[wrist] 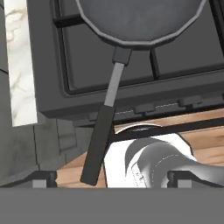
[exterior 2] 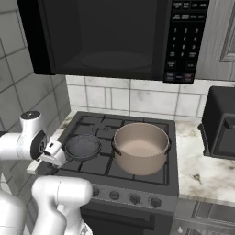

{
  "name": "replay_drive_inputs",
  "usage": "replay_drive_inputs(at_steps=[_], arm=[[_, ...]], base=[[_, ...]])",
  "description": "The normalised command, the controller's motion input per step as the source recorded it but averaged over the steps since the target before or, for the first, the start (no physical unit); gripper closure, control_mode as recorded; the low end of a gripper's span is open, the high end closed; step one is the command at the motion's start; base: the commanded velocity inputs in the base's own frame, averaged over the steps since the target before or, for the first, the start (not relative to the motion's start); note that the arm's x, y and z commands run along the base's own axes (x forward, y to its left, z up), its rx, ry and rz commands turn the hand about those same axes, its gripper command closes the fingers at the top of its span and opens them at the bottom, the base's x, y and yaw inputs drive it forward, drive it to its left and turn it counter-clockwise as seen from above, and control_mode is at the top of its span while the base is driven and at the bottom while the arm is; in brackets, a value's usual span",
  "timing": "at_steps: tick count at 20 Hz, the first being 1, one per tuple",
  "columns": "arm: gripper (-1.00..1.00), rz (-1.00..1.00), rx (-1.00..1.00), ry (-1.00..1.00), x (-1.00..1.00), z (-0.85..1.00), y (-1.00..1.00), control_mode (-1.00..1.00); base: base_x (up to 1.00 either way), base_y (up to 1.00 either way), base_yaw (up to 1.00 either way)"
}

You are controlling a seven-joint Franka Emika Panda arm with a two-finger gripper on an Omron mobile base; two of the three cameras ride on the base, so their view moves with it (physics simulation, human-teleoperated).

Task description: Move the pot and pan from the stove into the sink.

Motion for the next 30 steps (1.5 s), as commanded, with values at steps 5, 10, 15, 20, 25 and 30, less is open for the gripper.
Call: replay_drive_inputs(at_steps=[5, 10, 15, 20, 25, 30], arm=[[-1.0, -0.01, 0.0, 0.0, 0.08, -0.43, 0.04, -1.0], [-1.0, -0.01, 0.0, 0.0, 0.04, -0.35, 0.06, -1.0], [-1.0, -0.01, 0.0, -0.02, 0.01, -0.3, 0.0, -1.0], [-1.0, 0.0, -0.01, -0.02, 0.03, -0.26, 0.0, -1.0], [-1.0, 0.0, 0.0, -0.03, 0.05, -0.23, 0.0, -1.0], [-1.0, 0.0, 0.0, -0.04, 0.02, -0.29, -0.01, -1.0]], base=[[0.0, 0.0, 0.0], [0.0, 0.0, 0.0], [0.0, 0.0, 0.0], [0.0, 0.0, 0.0], [0.0, 0.0, 0.0], [0.0, 0.0, 0.0]])
